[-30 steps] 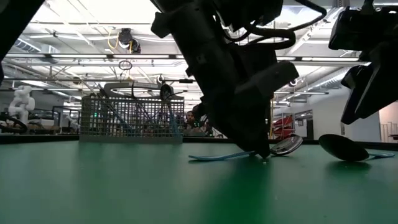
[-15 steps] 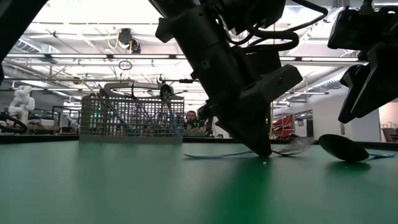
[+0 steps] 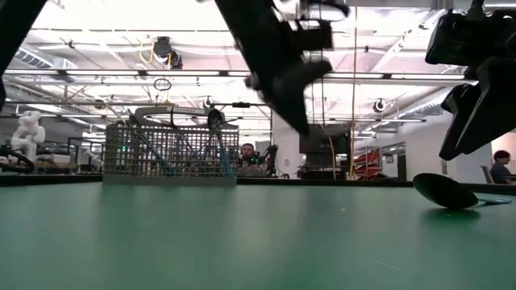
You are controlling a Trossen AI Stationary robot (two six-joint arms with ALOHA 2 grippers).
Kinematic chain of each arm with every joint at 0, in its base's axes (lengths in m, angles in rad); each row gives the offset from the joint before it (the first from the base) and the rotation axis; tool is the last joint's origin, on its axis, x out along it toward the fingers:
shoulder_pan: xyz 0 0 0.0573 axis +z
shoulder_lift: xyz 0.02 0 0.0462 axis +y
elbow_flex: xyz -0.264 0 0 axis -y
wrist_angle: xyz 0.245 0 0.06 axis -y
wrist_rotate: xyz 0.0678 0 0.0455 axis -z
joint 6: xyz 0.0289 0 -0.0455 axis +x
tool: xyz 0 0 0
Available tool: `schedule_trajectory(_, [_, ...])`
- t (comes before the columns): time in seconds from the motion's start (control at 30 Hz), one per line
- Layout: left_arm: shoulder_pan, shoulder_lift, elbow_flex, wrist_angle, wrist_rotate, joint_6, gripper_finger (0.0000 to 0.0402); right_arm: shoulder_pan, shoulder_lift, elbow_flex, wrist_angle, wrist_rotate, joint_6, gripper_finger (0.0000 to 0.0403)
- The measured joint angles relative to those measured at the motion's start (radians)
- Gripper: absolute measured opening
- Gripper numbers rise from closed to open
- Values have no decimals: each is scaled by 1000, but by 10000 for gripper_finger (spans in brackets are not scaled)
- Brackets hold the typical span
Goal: Sort silverware
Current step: Put the spoon into the silverware rack
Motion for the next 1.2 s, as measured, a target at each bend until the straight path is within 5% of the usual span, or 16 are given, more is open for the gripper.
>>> schedule_trajectory(0.27, [42, -227, -74, -18, -286, 52, 4, 0, 0, 0, -14, 0, 0, 224])
schedule_trajectory(0.4, [89, -350, -218, 3, -317, 25, 4, 0, 0, 0, -14, 0, 0, 224])
schedule_trajectory(0.5, [150, -464, -351, 177, -321, 35, 4, 0, 0, 0, -15, 6, 0, 224])
schedule_trajectory(0.8, [467, -634, -743, 1142, -55, 205, 4, 0, 0, 0, -15, 42, 9, 224])
schedule_trajectory(1.0, [666, -595, -852, 1457, 58, 148, 4, 0, 0, 0, -15, 57, 5, 224])
schedule_trajectory(1.2, [754, -467, -853, 1684, 184, 175, 4, -2, 0, 0, -14, 75, -11, 224])
